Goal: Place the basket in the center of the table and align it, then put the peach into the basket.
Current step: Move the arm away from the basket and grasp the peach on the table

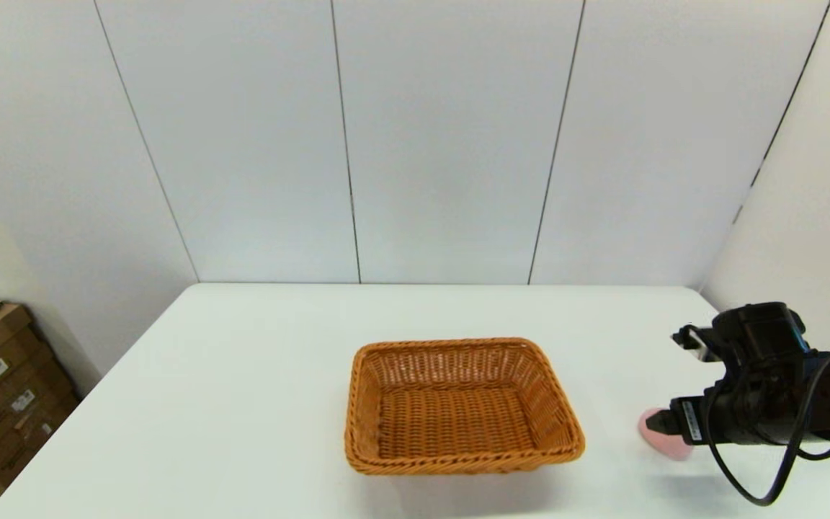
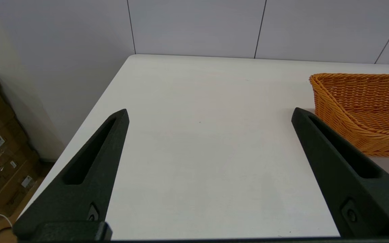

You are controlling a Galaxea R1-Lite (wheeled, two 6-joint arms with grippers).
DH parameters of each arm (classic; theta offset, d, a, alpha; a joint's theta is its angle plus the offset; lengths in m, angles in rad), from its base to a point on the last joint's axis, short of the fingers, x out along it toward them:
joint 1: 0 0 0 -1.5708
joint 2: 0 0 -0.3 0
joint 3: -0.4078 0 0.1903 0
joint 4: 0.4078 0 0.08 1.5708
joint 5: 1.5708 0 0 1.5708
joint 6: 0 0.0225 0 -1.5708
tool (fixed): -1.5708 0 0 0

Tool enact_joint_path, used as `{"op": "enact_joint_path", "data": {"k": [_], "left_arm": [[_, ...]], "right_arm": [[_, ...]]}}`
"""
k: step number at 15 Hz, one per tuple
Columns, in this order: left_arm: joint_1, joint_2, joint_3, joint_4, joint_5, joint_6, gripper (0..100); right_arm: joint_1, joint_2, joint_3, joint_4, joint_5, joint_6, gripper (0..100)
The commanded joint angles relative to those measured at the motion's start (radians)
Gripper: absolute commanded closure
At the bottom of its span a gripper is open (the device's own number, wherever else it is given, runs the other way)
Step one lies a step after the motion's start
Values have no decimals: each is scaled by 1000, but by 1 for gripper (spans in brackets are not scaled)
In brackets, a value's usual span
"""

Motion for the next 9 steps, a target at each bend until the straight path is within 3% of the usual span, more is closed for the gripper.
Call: {"op": "enact_joint_path", "data": {"k": [1, 2, 9], "left_arm": [[0, 0, 0, 0, 4, -4, 0], [0, 0, 0, 0, 4, -9, 0], [0, 0, 2, -7, 5, -12, 0]], "right_arm": [[0, 64, -3, -2, -2, 3, 0], [0, 73, 0, -3, -1, 3, 100], [1, 73, 7, -49, 5, 5, 100]]}}
